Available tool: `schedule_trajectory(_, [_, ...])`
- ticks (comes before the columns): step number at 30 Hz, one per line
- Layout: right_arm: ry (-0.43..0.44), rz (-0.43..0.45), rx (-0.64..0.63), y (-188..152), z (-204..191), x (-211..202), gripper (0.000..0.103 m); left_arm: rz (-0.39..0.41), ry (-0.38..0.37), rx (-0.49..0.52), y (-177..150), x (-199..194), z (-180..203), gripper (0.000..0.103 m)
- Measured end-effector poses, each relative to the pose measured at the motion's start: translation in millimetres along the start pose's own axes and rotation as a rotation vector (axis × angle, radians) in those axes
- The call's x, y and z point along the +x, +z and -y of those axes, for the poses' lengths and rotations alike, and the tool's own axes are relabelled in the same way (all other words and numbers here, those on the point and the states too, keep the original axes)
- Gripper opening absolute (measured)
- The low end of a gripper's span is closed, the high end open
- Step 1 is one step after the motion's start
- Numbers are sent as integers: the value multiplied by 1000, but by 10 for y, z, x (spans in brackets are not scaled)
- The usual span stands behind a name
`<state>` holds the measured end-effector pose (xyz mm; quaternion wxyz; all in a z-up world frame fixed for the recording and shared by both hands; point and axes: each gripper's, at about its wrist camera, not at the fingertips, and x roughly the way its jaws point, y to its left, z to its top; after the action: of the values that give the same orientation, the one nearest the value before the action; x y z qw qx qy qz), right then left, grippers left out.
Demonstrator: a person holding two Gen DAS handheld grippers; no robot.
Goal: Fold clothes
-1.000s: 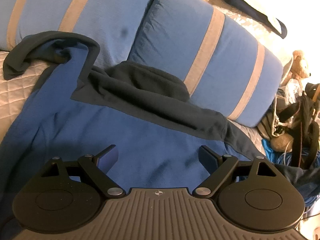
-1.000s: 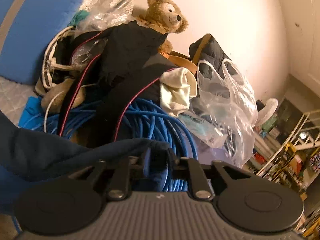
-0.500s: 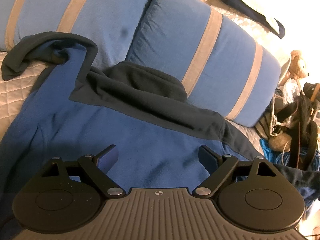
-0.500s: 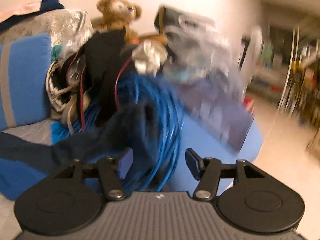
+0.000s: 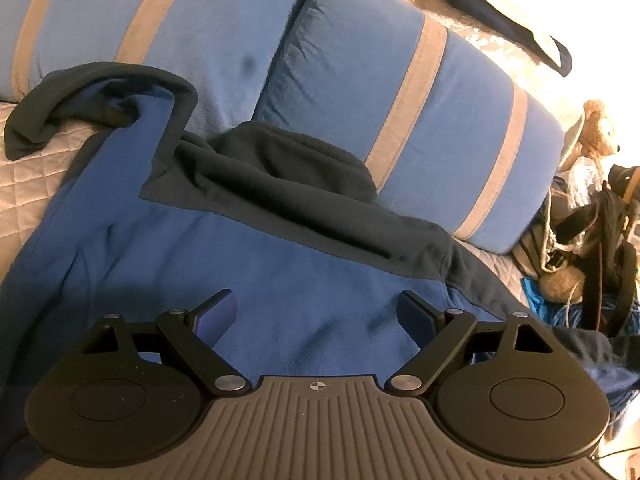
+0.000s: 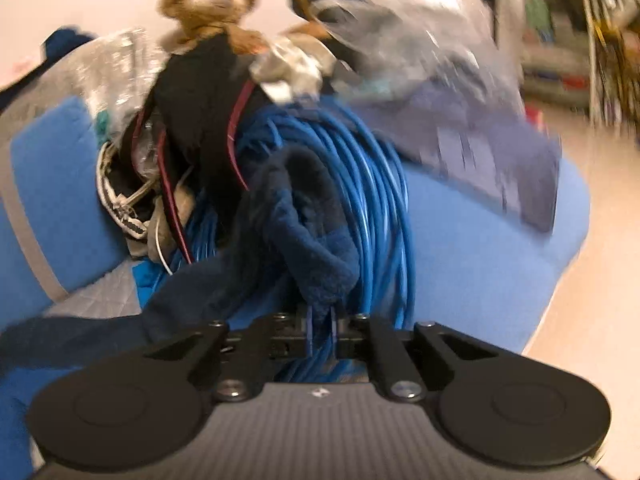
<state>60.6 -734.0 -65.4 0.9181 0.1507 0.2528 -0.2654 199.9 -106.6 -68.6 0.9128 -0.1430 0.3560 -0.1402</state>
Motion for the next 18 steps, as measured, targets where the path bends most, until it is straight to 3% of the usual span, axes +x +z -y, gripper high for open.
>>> schedule_trajectory(8, [-121, 21, -114, 334, -69, 81, 7, 0, 1, -4, 7, -9, -13, 88])
schedule_trajectory(15, [-128, -54, -114, 114, -160, 134, 11, -3, -4, -1, 16, -10, -21, 88])
schedule_trajectory(18, [-139, -55, -151, 25, -219, 120, 35, -1, -5, -2, 18, -11, -27, 88])
